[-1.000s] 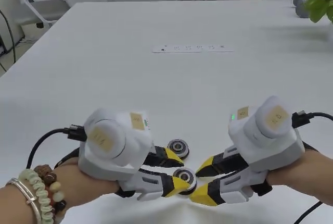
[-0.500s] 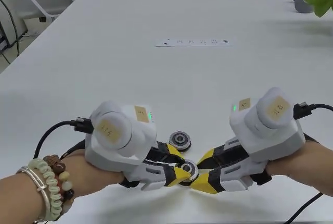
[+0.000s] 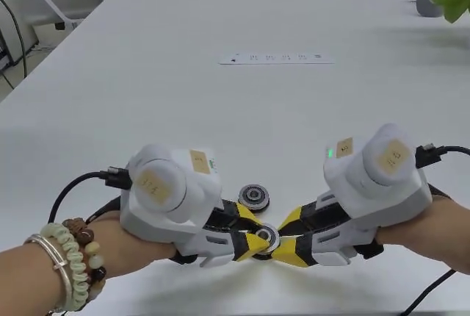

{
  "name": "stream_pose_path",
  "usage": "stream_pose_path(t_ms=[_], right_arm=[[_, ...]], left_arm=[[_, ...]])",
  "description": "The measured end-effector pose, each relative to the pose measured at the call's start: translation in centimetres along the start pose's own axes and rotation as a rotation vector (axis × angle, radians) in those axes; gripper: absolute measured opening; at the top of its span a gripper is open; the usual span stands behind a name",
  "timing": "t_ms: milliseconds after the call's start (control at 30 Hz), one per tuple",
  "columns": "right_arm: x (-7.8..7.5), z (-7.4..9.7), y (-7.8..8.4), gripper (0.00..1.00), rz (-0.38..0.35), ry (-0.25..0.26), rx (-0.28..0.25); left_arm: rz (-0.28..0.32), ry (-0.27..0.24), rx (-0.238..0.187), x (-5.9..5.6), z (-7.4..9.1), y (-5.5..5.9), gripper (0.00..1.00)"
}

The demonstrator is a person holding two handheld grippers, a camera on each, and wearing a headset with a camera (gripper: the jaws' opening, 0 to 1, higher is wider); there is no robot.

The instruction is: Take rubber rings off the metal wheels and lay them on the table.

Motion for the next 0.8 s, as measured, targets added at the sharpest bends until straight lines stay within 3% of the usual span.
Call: stream_pose_path(t_ms=[67, 100, 167, 533, 633, 800], right_arm=[[-0.3, 0.2, 0.2, 0.09, 0.040, 0.016, 0.038], [-0.2, 0.1, 0.2, 0.06, 0.028, 0.012, 0.020], [-0.3, 0.1, 0.2, 0.06, -0.002, 0.015, 0.017], [-0.6, 0.3, 0.0, 0.00, 0.024, 0.053, 0.023], [-0.7, 0.3, -0.1, 0.00, -0.006, 0.062, 0.016], [-1.1, 0.4, 0.0, 0.00, -0.132, 0.056, -0.002]], left_arm=[[0.000, 0.000, -0.002, 0.0, 0.0, 0.0, 0.14], [0.001, -0.001, -0.002, 0.0, 0.0, 0.0, 0.14], [0.001, -0.002, -0.002, 0.0, 0.0, 0.0, 0.14], [-0.002, -0.010, -0.003, 0.1, -0.1, 0.1, 0.14], [0.002, -0.014, -0.004, 0.2, -0.1, 0.1, 0.14], [0.003, -0.017, -0.004, 0.3, -0.1, 0.2, 0.14]])
Point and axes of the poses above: the centre of the closed fingertips' face, and the gripper's own axes: z roughly backward along the fingers, x roughly to its left, y roughly out of its underside, the point moved 8 cm from there along z, roughly backward along the fingers, and after that the axes turned 13 degrees about -z, right-handed, at the moved point
